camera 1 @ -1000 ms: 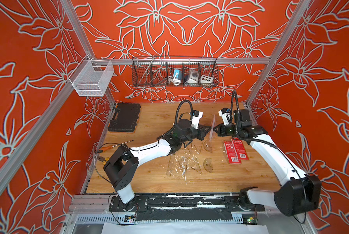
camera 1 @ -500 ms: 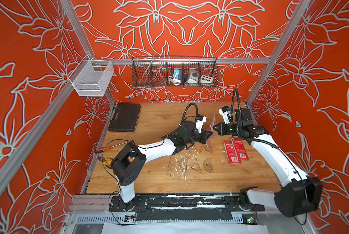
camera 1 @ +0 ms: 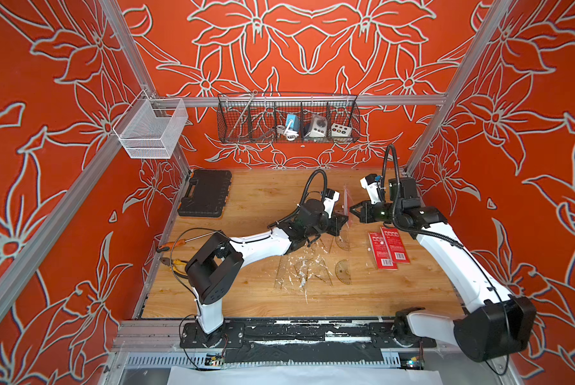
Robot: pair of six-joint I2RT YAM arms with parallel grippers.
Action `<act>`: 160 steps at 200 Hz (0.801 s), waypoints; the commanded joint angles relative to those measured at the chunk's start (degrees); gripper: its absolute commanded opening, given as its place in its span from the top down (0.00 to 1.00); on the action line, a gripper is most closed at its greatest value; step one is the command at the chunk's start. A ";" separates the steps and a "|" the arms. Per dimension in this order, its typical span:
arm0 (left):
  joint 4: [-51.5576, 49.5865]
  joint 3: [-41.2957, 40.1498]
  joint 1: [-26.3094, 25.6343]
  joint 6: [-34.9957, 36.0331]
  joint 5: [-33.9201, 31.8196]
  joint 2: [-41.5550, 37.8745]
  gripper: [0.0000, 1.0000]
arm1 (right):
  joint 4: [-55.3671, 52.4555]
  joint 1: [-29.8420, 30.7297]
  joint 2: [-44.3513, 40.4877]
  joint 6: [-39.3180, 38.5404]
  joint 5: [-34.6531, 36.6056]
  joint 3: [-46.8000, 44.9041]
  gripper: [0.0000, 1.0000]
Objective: Open the ruler set and take out the ruler
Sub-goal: Take out the ruler from the ruler set bag.
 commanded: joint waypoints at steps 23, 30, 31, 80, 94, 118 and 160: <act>2.43 -1.05 0.01 -0.33 -4.36 -1.11 0.97 | -2.52 -0.32 -2.12 -1.49 -1.66 1.89 1.00; 3.11 -1.77 -0.04 -0.29 -4.37 -1.60 0.97 | -2.75 -0.32 -2.14 -1.55 -1.42 1.96 1.00; 3.29 -1.87 -0.02 -0.31 -4.37 -1.66 0.97 | -2.74 -0.32 -2.14 -1.55 -1.35 1.97 1.00; 8.63 -5.79 -0.01 -0.57 -1.17 -4.53 0.99 | -2.38 -0.32 -1.83 -1.39 -0.46 1.96 1.00; 9.31 -6.09 0.01 -0.40 -0.08 -4.80 0.99 | -2.40 -0.34 -1.87 -1.25 -0.37 2.07 1.00; 10.79 -6.43 0.01 -0.71 1.72 -4.71 0.99 | -2.48 -0.32 -2.04 -1.17 -0.31 2.40 1.00; 10.53 -5.13 0.01 -1.24 3.21 -3.46 0.99 | -2.37 -0.33 -2.56 -1.06 -0.66 2.51 1.00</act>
